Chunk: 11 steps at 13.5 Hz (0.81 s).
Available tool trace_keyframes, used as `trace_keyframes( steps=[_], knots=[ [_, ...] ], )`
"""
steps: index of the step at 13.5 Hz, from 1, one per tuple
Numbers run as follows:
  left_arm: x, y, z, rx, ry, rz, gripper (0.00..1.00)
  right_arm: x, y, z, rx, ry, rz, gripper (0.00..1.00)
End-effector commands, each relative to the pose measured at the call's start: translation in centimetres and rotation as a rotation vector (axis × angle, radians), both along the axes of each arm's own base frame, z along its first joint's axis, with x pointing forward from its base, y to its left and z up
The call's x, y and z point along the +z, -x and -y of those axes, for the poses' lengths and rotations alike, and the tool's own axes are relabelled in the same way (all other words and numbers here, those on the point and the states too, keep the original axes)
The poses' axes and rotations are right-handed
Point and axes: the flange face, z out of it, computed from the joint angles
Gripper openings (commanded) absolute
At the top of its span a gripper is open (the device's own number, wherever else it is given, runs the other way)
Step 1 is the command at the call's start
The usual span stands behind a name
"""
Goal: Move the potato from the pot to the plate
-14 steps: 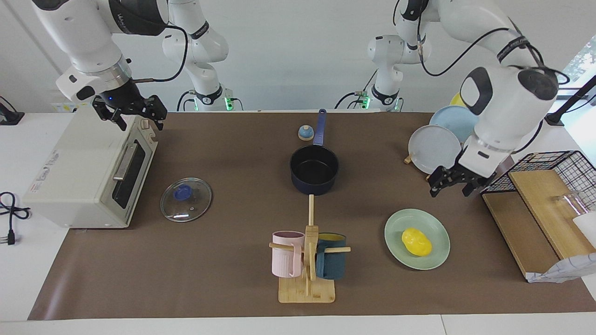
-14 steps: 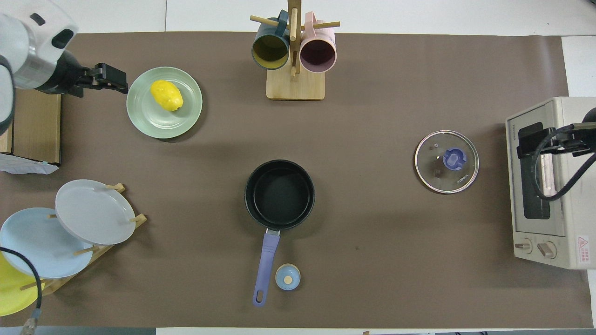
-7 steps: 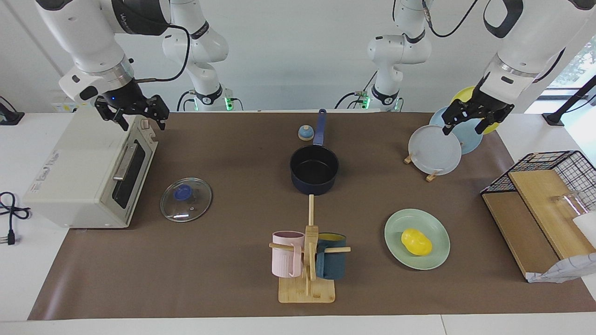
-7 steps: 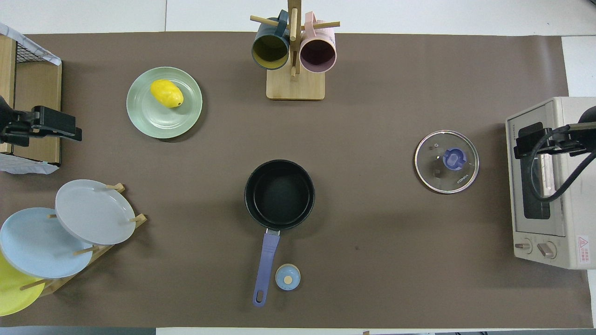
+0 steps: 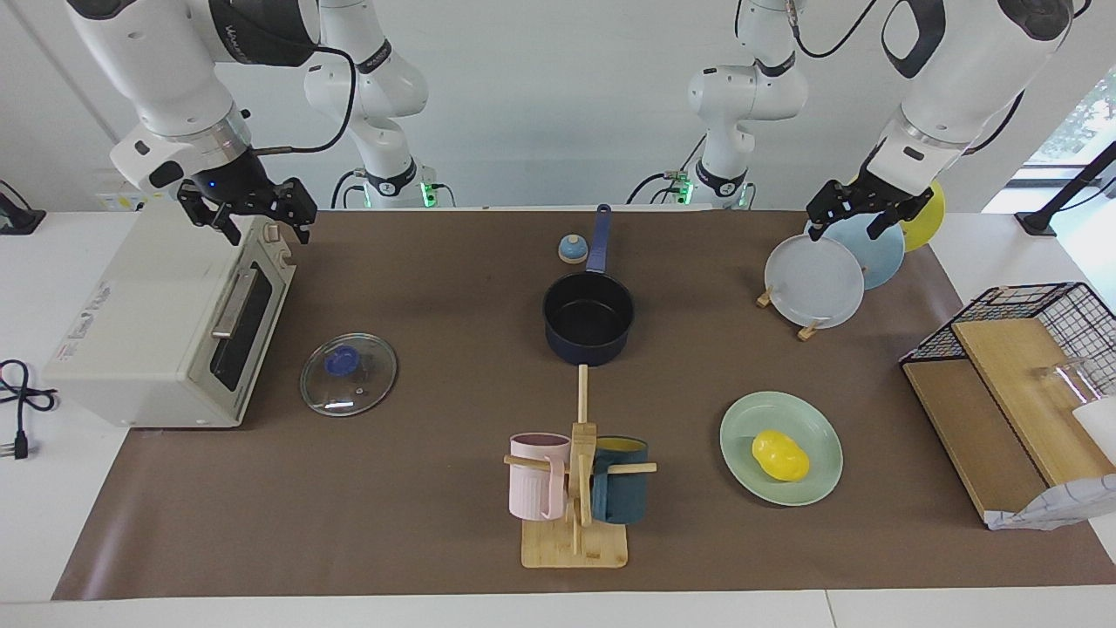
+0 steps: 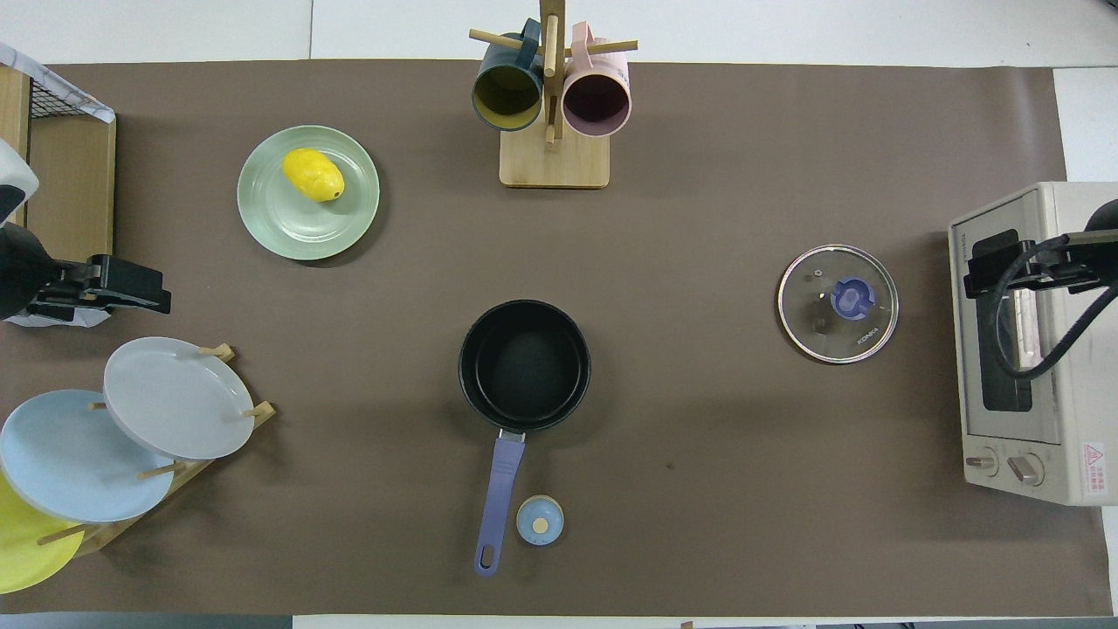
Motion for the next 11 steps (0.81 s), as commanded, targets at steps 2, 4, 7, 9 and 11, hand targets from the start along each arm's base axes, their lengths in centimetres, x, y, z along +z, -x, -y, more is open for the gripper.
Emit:
trace_keyframes(
  steps=[2, 4, 7, 9, 11],
  knots=[
    [2.4, -0.4, 0.1, -0.029, -0.038, 0.02, 1.0, 0.4, 0.1, -0.2, -0.008, -0.012, 0.015, 1.0],
    [1.8, -0.2, 0.8, -0.043, -0.043, 0.008, 1.0, 0.4, 0.1, -0.2, -0.008, -0.012, 0.015, 1.0],
    [1.8, -0.2, 0.4, -0.056, -0.071, 0.008, 1.0, 0.4, 0.1, -0.3, -0.007, -0.012, 0.015, 1.0],
    [1.7, -0.4, 0.2, -0.06, -0.069, 0.015, 1.0, 0.4, 0.1, -0.7, -0.001, -0.012, 0.017, 1.0],
    [1.9, -0.3, -0.2, -0.052, -0.069, 0.012, 1.0, 0.4, 0.1, -0.9, -0.001, -0.012, 0.017, 1.0]
  ],
)
